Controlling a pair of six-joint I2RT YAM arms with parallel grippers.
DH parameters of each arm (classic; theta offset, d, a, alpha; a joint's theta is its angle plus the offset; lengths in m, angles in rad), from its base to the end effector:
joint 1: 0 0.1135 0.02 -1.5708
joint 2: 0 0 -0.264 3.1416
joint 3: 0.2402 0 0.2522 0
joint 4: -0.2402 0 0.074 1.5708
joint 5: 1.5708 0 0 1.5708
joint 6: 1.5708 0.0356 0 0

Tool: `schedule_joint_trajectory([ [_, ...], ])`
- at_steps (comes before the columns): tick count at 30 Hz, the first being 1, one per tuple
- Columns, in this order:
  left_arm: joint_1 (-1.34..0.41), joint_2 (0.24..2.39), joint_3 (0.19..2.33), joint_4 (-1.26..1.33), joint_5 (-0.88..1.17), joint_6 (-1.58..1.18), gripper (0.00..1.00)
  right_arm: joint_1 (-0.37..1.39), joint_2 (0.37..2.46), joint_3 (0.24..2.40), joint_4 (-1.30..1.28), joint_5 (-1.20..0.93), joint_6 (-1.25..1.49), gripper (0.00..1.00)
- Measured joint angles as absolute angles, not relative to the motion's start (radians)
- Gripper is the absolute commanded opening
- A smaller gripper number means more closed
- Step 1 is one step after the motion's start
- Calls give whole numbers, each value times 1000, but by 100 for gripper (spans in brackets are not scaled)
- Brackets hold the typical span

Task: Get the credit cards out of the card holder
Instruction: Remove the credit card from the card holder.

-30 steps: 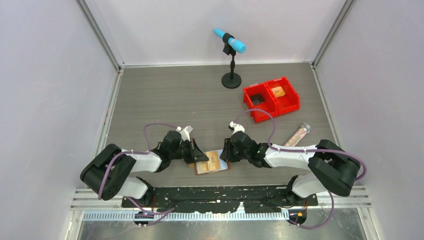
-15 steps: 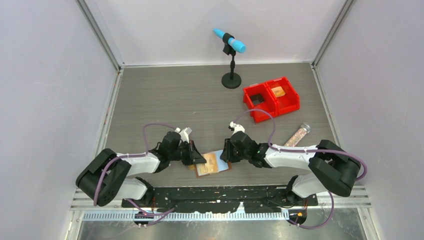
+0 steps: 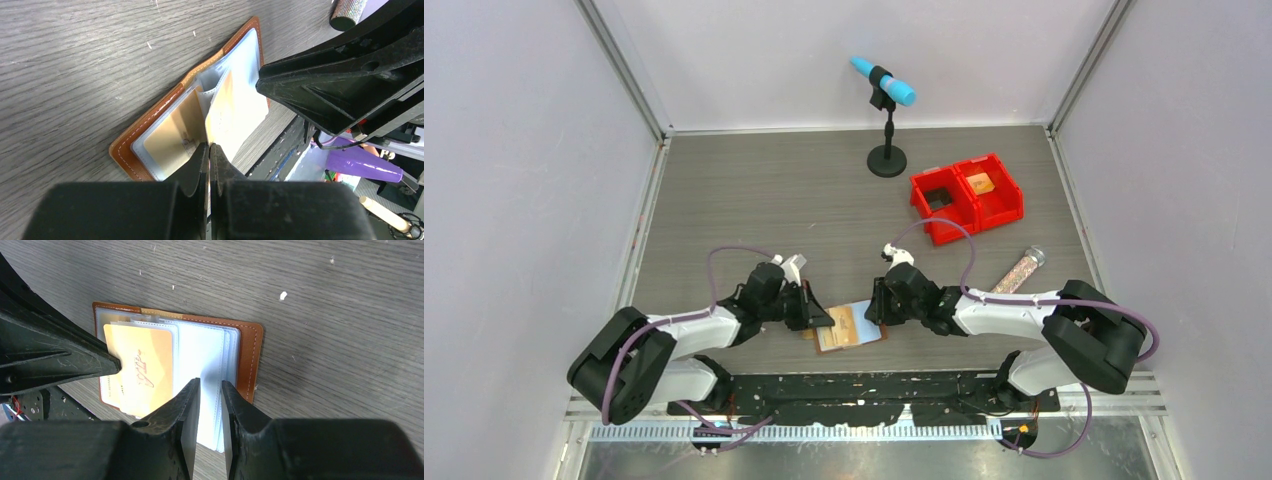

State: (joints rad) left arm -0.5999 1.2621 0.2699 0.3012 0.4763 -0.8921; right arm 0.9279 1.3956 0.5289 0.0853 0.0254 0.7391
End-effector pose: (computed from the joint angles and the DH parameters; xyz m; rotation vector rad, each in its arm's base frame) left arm 0.1603 -0.1294 0.1254 -0.0818 2.5284 -1.2510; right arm 0.1543 0.2044 0.1484 -0.2217 2.4812 0.7469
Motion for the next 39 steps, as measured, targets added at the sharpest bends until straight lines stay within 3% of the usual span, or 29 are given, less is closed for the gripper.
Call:
schedule_joint_trajectory([
  [23, -573, 1188, 292, 153, 463, -825, 0, 929, 1395, 529, 82, 25, 739, 30],
  [28, -567, 1173, 294, 131, 462, -811, 10, 929, 1395, 529, 78, 28, 737, 30],
  [33, -566, 1173, 294, 123, 466, -807, 2, 929, 1396, 528, 66, 30, 736, 30],
  [39, -566, 1193, 293, 169, 495, -814, 15, 929, 1396, 527, 66, 30, 736, 30],
])
